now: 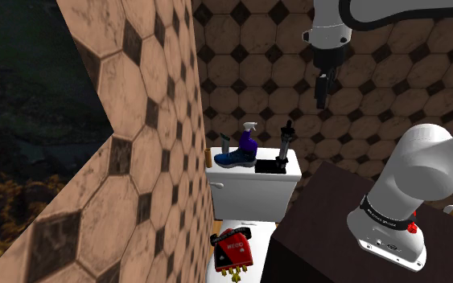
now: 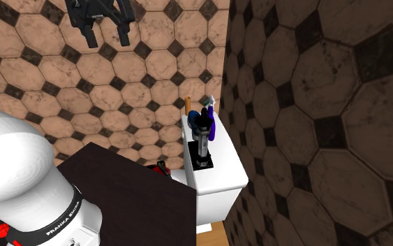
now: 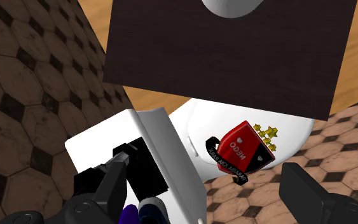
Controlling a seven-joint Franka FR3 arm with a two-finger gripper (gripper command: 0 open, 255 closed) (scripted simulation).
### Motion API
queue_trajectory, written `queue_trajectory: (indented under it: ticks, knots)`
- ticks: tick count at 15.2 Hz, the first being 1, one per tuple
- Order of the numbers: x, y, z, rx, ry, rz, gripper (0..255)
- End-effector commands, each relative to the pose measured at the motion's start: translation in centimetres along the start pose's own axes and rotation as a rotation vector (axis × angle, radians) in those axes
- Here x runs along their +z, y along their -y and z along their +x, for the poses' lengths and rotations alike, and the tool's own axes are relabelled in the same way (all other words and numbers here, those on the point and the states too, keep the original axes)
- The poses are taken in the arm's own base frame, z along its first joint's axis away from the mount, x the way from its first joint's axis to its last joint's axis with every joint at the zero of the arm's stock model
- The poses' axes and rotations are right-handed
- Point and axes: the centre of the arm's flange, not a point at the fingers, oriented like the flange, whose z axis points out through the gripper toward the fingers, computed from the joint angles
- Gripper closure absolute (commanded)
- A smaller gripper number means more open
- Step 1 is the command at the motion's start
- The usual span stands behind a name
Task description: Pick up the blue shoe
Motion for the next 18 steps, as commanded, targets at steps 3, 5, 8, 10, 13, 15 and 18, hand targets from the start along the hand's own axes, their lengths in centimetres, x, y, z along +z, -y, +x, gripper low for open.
queue_trajectory:
  ticks: [3,5,8,10,13,15,18]
  knots:
    - [1.7,-0.5,2.0,-0.022,0.004,-0.006,0]
    - [3.3,-0.9,4.1,-0.044,0.008,-0.013,0]
    - [5.8,-1.5,7.2,-0.077,0.014,-0.022,0]
    - [7.5,-1.8,9.2,-0.1,0.018,-0.029,0]
    - [10.0,-2.3,12.3,-0.133,0.025,-0.039,0]
    - [11.7,-2.5,14.3,-0.155,0.029,-0.045,0]
    - [14.2,-2.8,17.4,-0.188,0.035,-0.055,0]
